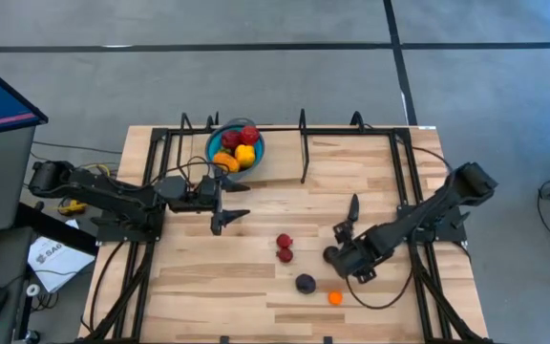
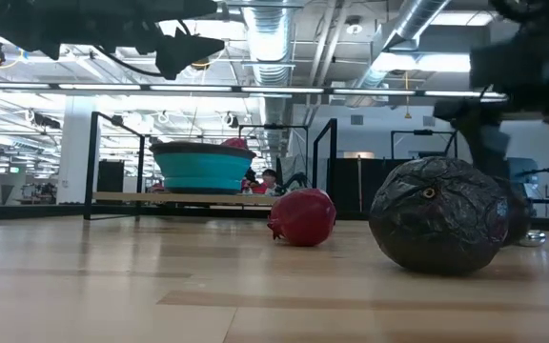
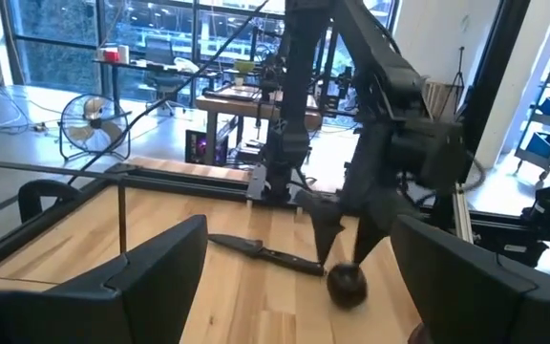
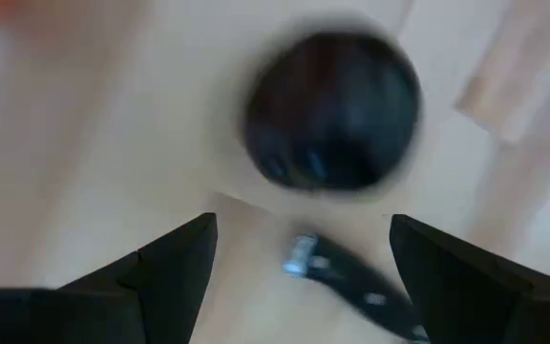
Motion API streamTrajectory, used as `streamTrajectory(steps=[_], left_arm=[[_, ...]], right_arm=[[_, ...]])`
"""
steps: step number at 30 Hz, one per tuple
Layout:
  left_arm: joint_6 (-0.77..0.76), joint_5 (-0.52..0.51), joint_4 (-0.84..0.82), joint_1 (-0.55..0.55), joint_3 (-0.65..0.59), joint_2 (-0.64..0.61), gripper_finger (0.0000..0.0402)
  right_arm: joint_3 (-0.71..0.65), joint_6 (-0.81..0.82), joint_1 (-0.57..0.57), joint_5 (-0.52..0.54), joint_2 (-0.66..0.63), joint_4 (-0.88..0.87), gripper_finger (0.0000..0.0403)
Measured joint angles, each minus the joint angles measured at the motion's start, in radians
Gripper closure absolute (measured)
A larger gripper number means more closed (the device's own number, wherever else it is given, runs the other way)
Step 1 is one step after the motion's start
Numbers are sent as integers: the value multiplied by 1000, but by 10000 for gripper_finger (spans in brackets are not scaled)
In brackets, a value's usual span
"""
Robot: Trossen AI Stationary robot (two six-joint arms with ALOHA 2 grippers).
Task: Pick & Place Fruit
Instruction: Put the top plum into the blue strainer bowl on the shelf
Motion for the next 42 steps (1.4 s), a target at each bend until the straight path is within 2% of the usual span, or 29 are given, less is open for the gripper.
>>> streamTrajectory(steps=[3, 5, 15, 20, 27, 31, 34, 42], left_arm=[[0, 0, 3, 0, 0, 0, 79], [0, -9, 6, 0, 0, 0, 79], [0, -18, 7, 0, 0, 0, 79], [0, -17, 8, 0, 0, 0, 79], [0, -17, 7, 0, 0, 0, 79], [0, -17, 7, 0, 1, 0, 79], [0, -16, 7, 0, 1, 0, 79], [0, -16, 6, 0, 1, 0, 79]], right_arm=[[22, -22, 0, 102, 54, 6, 97], [37, -29, 0, 133, 78, -1, 97], [85, -174, 52, 132, 118, 22, 97], [94, -239, 91, 133, 118, 135, 97], [95, -170, 56, 134, 139, 333, 97], [94, -149, 21, 122, 139, 376, 97], [94, -167, 2, 52, 141, 401, 97], [95, -75, -77, 48, 168, 546, 97]])
